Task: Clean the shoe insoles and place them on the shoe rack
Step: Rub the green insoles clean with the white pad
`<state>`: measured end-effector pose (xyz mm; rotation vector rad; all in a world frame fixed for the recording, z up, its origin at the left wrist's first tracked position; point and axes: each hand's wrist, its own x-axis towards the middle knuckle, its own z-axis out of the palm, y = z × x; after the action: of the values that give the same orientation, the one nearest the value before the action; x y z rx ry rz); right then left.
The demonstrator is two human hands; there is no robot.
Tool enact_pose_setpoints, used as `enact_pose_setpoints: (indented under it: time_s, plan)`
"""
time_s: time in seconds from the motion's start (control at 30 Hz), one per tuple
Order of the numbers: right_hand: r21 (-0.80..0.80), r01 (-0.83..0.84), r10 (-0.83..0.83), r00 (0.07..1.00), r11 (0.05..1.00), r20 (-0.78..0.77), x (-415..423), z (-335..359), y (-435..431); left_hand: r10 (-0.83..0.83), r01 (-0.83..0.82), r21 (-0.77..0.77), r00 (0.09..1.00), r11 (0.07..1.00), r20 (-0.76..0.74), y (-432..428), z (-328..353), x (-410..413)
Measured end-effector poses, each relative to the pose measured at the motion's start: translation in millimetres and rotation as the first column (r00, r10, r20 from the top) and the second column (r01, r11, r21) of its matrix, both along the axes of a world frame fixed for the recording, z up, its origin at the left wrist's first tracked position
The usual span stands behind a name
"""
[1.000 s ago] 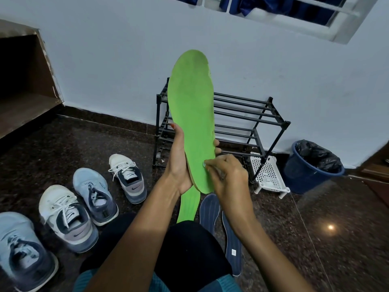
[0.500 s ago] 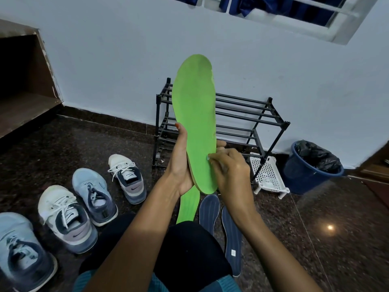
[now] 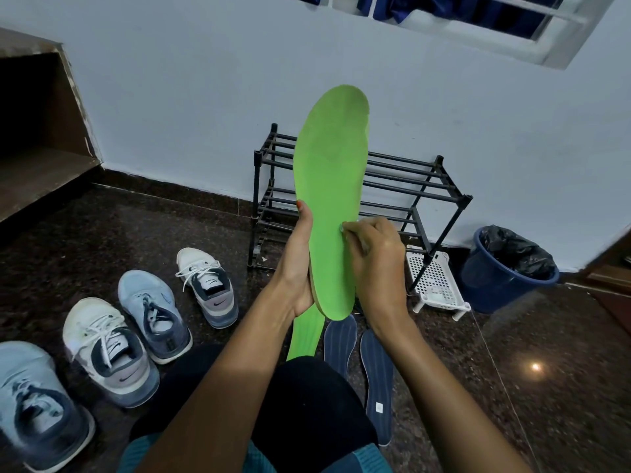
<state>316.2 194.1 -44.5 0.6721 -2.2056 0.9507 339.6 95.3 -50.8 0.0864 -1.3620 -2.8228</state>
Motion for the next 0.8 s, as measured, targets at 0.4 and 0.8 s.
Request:
enact_pose_setpoints:
  time_s: [0.4,0.8]
  plan:
    - [-0.028,0.019,-0.016,0.996,0.999,0.085,-12,8,0,0.15,-0.135,-0.204,0.987,0.97,0.06,9,2,-5]
    - [-0.02,-0.013,0.014,0.997,1.0,0.08,-2,3,4,0.171,-0.167,-0.17,0.985,0.971,0.006,9,2,-6]
